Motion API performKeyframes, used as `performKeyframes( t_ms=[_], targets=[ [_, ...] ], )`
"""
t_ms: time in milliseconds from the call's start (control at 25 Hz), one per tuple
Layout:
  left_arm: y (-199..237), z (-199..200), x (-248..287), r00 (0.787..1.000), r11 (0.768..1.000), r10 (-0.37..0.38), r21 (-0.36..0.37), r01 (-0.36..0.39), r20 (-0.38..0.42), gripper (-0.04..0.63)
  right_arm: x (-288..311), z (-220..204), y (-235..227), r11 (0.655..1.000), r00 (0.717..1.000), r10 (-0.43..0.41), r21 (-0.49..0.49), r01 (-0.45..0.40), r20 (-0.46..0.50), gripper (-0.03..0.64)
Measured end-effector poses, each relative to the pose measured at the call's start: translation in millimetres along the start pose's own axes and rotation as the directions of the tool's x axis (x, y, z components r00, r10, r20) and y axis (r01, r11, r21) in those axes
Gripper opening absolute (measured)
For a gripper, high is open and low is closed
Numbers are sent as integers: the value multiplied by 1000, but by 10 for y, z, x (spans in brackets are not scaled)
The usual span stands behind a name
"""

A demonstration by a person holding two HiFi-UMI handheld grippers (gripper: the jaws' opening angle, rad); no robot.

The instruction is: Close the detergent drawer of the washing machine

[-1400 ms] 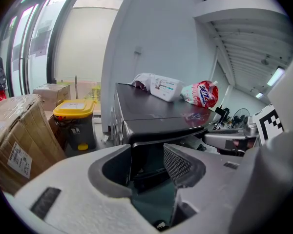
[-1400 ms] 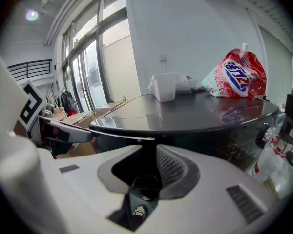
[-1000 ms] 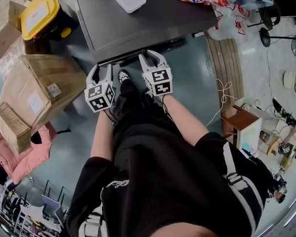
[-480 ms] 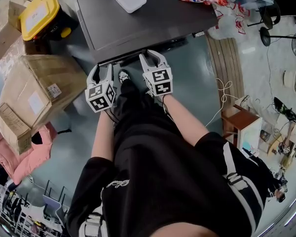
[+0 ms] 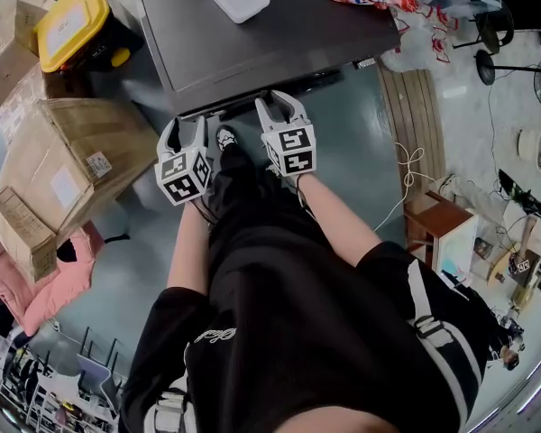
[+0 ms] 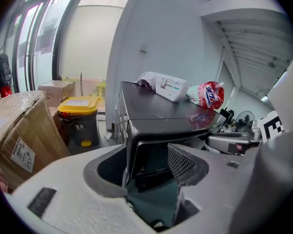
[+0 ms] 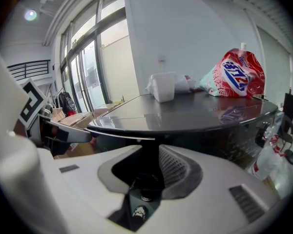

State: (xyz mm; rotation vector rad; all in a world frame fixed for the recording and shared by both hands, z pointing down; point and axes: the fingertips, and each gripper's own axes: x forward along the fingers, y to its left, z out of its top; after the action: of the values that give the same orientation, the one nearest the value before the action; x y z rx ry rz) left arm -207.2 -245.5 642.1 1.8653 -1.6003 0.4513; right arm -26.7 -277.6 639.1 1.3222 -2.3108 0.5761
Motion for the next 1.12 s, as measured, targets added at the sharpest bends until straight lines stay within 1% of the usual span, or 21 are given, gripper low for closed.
performKeyframes(
  t_ms=[720, 1120],
  targets=[
    [13, 12, 3, 1000, 1000, -7, -5, 7, -2, 268, 6, 14, 10, 1000, 1000, -5, 5, 5, -6, 97],
    [15, 22, 25, 1000, 1000, -12, -19, 12, 1, 270, 13, 13, -19, 999, 999, -34, 26, 34, -8, 104]
  ],
)
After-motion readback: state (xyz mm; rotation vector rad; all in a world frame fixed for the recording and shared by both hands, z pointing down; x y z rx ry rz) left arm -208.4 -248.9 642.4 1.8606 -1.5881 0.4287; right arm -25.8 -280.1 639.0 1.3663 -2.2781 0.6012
